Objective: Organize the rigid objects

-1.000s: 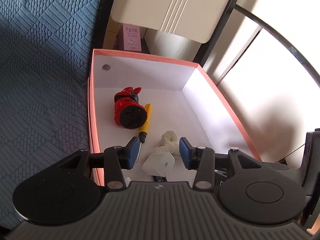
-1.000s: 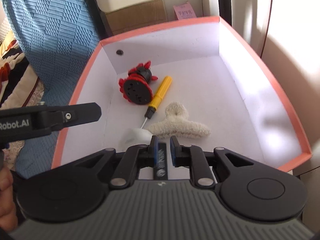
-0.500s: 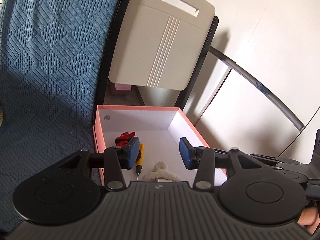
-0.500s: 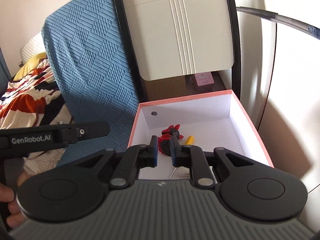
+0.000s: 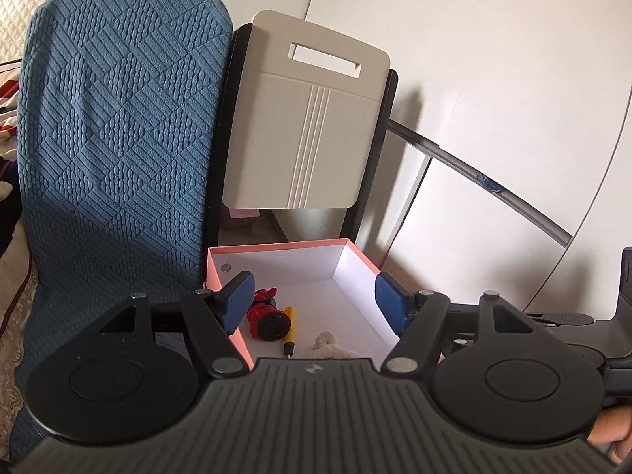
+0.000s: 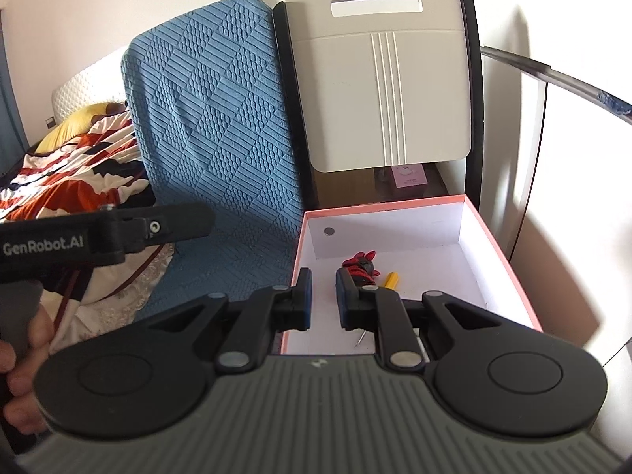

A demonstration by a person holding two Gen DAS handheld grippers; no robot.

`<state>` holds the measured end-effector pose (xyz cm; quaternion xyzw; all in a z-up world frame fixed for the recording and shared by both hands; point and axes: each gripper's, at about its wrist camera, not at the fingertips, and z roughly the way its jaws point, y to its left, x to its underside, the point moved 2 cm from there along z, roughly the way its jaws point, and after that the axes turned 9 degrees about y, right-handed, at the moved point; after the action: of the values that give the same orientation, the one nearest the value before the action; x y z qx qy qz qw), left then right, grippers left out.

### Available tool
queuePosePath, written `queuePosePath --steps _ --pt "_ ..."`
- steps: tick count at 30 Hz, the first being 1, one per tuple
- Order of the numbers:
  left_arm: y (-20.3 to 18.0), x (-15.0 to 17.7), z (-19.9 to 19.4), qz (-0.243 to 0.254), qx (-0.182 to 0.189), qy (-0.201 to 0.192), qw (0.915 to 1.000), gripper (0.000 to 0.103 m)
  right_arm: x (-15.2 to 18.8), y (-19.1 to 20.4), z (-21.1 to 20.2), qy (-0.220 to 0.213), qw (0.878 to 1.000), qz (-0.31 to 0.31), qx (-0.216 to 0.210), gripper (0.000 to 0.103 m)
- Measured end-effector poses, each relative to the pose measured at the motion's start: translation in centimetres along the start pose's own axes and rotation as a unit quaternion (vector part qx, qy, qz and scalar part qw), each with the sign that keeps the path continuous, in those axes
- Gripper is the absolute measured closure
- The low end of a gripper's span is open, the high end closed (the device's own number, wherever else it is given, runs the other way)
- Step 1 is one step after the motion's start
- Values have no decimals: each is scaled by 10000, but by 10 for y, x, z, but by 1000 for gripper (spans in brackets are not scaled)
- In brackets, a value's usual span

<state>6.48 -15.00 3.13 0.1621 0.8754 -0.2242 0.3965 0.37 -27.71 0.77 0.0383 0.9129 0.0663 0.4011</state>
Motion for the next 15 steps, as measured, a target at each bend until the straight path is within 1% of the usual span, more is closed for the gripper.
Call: queuePosePath --steps 2,6,12,15 --pt "0 4 -6 -14 24 -18 10000 26 4 4 -3 37 10000 28 26 86" --pt "5 12 -17 -103 66 -49 9999 26 16 12 -9 73 9998 62 164 86" --pt "13 21 -31 -194 9 -87 9998 24 37 34 -10 386 9991 76 144 86" --pt "21 26 -38 -279 -26 -96 9996 23 47 42 -11 456 9987 42 211 86"
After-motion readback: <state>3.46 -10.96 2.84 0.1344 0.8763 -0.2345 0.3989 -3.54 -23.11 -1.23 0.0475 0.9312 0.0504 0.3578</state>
